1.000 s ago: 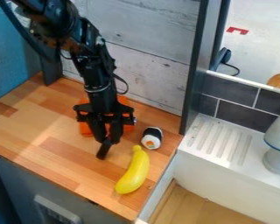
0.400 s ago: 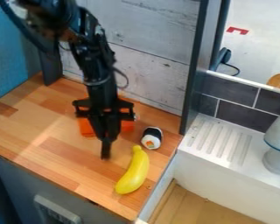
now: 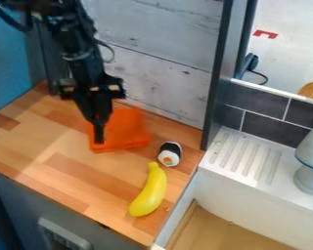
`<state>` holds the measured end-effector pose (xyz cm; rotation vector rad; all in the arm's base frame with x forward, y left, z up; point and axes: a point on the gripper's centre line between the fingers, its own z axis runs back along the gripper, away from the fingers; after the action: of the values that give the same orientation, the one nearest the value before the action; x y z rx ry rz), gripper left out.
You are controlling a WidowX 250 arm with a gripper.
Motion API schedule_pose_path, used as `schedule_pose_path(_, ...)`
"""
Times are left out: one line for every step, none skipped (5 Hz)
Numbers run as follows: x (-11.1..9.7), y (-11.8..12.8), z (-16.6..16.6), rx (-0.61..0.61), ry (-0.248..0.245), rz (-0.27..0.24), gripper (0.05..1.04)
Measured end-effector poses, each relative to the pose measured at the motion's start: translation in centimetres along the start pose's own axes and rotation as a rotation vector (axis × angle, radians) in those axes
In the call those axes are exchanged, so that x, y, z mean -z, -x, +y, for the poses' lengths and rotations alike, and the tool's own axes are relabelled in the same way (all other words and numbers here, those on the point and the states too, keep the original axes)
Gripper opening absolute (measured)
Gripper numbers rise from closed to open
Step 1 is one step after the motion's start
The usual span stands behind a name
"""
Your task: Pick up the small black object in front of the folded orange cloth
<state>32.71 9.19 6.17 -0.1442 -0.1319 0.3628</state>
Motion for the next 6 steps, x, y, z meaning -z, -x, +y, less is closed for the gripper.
schedule_pose_path(-2.6,-2.4,3.6,-0.047,-0.012,-0.076,0.303)
schedule_pose_path(-3.5,-4.3,7.5,-0.11,0.004,-0.116,0.303)
schedule_pose_path(-3.5,-6.1,10.8,-0.155,0.019,-0.136,0.303)
schedule_pose_path(-1.6,-7.3,12.6,-0.173,0.046,-0.136,0.303)
schedule_pose_path(0.7,-8.5,13.4,-0.155,0.054,-0.113,0.303)
schedule_pose_path(2.2,-10.1,13.5,-0.157,0.094,-0.116,0.303)
